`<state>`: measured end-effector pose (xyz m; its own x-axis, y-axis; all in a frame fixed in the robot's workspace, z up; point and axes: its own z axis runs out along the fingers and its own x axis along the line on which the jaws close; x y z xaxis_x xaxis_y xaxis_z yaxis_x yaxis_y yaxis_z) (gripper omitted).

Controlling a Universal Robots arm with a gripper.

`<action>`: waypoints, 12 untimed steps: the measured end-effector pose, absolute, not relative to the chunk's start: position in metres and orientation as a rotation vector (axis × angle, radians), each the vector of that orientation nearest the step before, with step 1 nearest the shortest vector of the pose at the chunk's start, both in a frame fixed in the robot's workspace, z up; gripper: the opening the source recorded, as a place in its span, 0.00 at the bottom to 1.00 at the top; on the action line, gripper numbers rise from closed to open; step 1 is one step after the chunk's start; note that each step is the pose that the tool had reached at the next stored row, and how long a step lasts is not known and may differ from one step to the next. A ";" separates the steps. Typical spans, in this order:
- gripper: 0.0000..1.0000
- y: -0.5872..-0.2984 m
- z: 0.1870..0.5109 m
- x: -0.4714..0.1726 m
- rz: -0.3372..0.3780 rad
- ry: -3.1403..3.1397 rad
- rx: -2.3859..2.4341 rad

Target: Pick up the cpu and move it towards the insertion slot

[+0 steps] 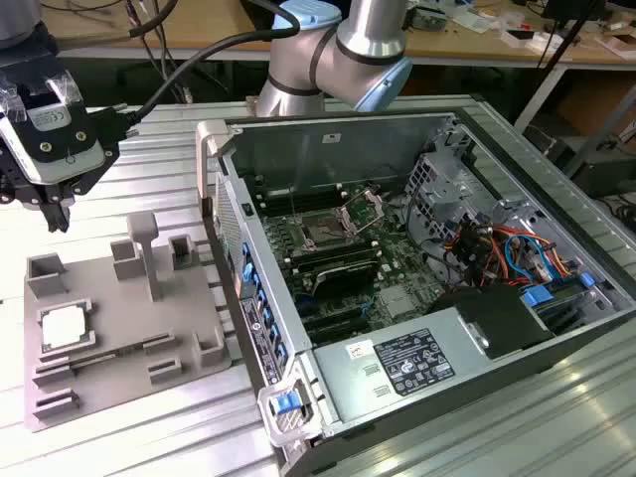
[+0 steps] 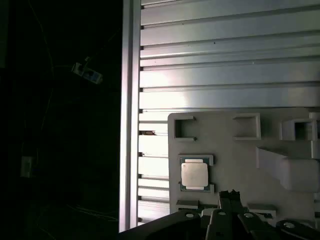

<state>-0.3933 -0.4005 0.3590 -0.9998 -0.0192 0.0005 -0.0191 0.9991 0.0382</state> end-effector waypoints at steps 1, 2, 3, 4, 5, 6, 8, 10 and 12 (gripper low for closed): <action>0.11 -0.400 0.359 -0.394 -0.060 -3.140 0.030; 0.11 -0.400 0.359 -0.395 -0.060 -3.140 0.030; 0.11 -0.401 0.358 -0.395 -0.060 -3.140 0.030; 0.11 -0.401 0.358 -0.395 -0.060 -3.140 0.030; 0.11 -0.401 0.358 -0.395 -0.060 -3.140 0.030; 0.11 -0.401 0.358 -0.396 -0.060 -3.140 0.030; 0.11 -0.401 0.357 -0.396 -0.060 -3.140 0.030; 0.11 -0.401 0.357 -0.396 -0.060 -3.140 0.030; 0.11 -0.401 0.357 -0.396 -0.060 -3.140 0.030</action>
<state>-0.3957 -0.4014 0.3566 -0.9998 -0.0191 0.0006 -0.0191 0.9991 0.0382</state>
